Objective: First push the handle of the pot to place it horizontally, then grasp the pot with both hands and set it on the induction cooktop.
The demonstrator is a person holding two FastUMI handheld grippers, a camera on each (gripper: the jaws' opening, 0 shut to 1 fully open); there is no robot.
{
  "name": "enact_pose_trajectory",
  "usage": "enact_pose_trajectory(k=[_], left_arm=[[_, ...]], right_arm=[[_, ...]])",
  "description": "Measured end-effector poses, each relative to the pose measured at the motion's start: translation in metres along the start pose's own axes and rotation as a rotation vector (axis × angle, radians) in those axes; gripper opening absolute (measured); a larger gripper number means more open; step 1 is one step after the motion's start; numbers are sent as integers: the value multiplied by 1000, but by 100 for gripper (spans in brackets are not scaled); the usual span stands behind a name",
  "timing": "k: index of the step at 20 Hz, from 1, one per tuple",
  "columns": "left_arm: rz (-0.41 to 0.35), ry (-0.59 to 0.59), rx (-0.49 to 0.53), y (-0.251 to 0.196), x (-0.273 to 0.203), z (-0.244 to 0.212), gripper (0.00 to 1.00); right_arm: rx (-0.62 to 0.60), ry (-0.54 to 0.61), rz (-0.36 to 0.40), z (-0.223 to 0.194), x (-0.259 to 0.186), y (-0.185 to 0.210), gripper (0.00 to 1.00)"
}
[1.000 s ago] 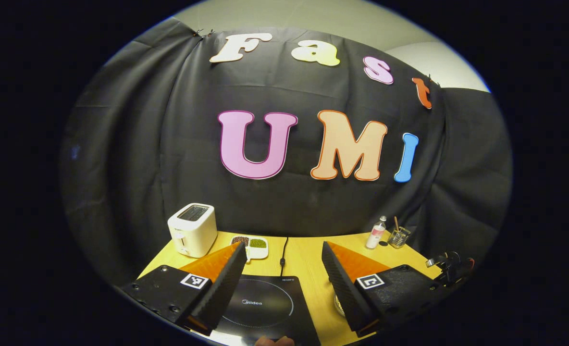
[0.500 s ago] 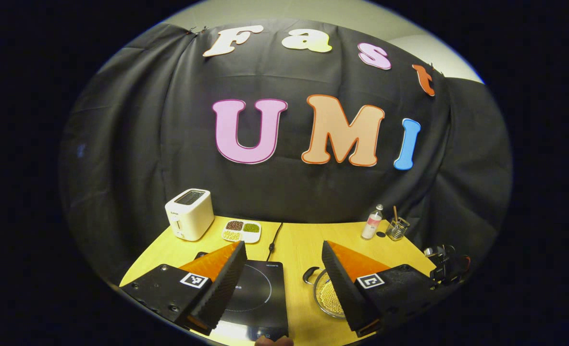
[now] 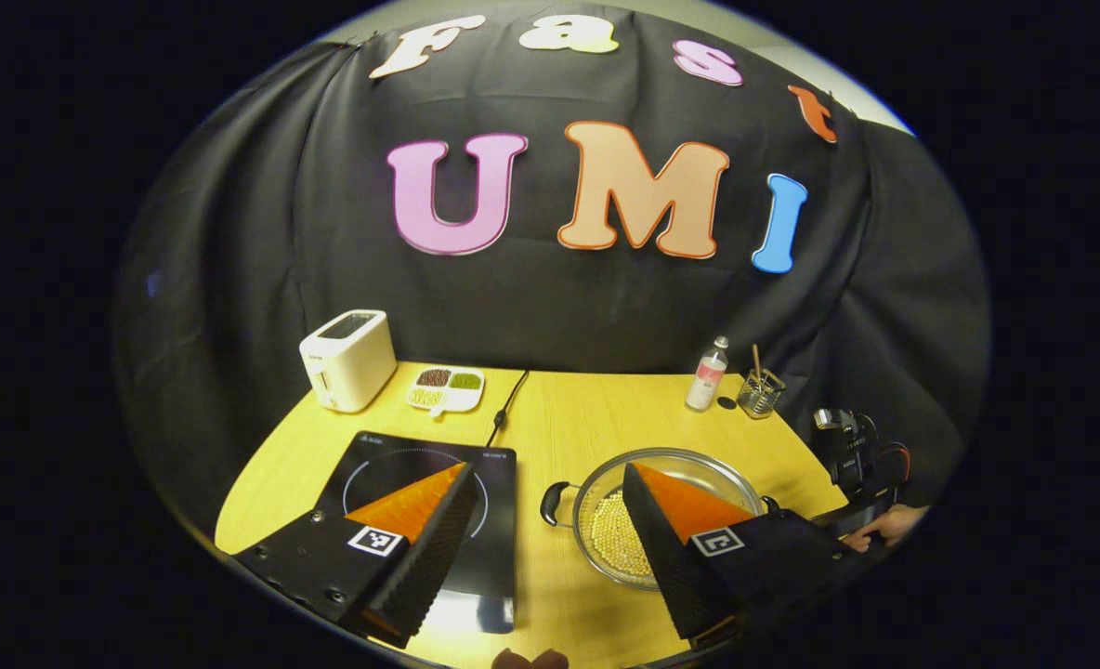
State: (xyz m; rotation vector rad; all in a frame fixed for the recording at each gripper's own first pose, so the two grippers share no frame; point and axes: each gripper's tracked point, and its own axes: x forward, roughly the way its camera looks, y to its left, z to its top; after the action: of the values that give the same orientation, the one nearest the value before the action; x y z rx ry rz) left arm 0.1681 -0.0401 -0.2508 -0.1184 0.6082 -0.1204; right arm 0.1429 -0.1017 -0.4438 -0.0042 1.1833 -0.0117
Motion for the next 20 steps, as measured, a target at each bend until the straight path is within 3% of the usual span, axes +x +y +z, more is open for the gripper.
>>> enact_pose_trajectory(k=[6,12,15,17,20], left_arm=[[-44,101,-64,3,27,-27,97],[-137,229,-27,-11,71,-56,98],[-171,314,-51,-20,88,-78,97],[-182,355,-51,-21,97,-92,97],[-161,430,-36,-17,112,-113,97]], right_arm=[[12,-18,-67,29,-2,-17,0],[82,-139,-119,60,-36,-24,0],[97,-177,-137,77,-36,-27,29],[107,-144,-134,75,-25,-23,49],[107,-127,-140,84,-8,-21,67]])
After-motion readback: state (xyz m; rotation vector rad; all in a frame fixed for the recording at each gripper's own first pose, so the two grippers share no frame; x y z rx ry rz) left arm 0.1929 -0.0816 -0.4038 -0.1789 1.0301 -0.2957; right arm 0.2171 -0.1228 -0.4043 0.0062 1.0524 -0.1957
